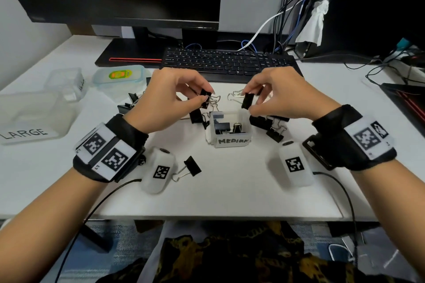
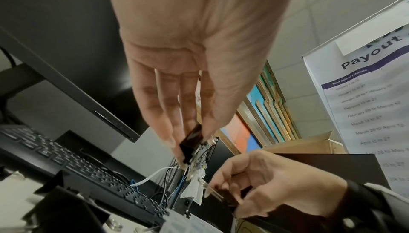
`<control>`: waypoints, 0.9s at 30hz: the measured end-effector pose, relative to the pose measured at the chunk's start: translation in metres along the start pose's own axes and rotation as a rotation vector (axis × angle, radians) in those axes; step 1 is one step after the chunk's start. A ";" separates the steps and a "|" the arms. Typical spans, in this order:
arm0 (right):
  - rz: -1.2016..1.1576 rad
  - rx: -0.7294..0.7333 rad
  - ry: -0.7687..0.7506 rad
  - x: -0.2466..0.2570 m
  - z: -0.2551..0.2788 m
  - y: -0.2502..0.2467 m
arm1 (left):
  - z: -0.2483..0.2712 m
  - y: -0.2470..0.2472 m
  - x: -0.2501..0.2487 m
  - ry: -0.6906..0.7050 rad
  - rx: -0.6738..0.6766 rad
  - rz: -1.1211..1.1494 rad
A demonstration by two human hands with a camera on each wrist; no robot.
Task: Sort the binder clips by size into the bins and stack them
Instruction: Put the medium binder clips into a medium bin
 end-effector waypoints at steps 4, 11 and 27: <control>0.095 0.112 -0.135 0.027 0.008 0.012 | 0.000 0.000 0.000 -0.001 0.000 -0.004; 0.381 0.126 -0.178 0.037 0.006 0.022 | 0.001 0.002 -0.004 -0.001 0.009 -0.012; 0.603 0.082 -0.128 0.048 0.012 0.021 | 0.000 0.003 -0.006 0.011 0.022 -0.005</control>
Point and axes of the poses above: each hand's wrist, its own z-axis away from the middle knuckle, its own y-axis out of the palm, x = y × z, the point moved 9 cm from there along -z, towards the middle knuckle, and after that the axes turned 7 degrees about z, right-handed, at the moved point
